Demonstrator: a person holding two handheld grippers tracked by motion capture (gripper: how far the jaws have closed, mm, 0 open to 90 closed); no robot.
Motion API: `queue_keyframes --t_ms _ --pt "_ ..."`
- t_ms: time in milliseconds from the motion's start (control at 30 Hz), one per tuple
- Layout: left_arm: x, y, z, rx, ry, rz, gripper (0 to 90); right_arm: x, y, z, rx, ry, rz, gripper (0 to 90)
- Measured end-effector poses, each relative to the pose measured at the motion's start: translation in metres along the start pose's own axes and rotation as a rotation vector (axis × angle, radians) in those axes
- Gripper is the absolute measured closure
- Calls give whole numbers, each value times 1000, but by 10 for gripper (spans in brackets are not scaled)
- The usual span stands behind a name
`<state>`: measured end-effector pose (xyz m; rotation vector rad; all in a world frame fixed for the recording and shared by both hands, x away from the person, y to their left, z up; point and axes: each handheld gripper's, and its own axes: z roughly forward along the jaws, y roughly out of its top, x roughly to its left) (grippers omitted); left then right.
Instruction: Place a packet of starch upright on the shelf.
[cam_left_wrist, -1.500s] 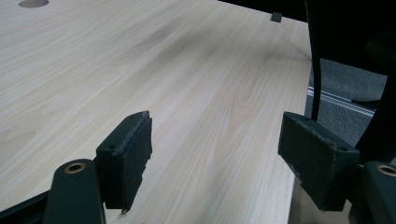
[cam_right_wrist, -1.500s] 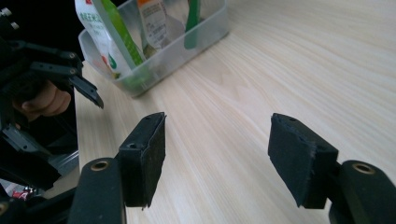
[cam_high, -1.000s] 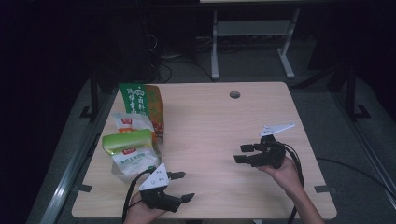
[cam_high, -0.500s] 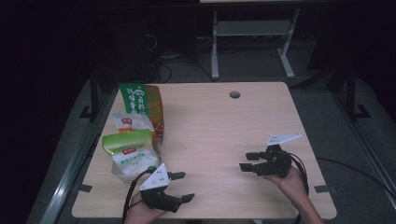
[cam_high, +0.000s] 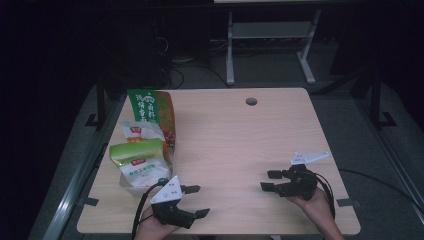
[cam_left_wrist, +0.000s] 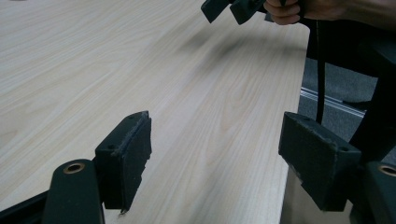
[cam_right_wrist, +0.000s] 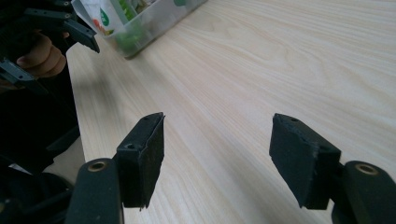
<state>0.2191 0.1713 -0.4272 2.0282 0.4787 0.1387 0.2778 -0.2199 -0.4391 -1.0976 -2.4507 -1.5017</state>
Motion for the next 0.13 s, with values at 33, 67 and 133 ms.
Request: queue_keyframes --t_ms 33,67,133 --pt "0 0 0 1 -3 2 251 1 -2 -1 -5 -1 3 346" --pt "0 0 0 2 -5 2 251 1 -4 -1 -12 -3 1 340" --pt "0 1 1 6 -9 0 248 3 -9 -1 -11 -10 6 329"
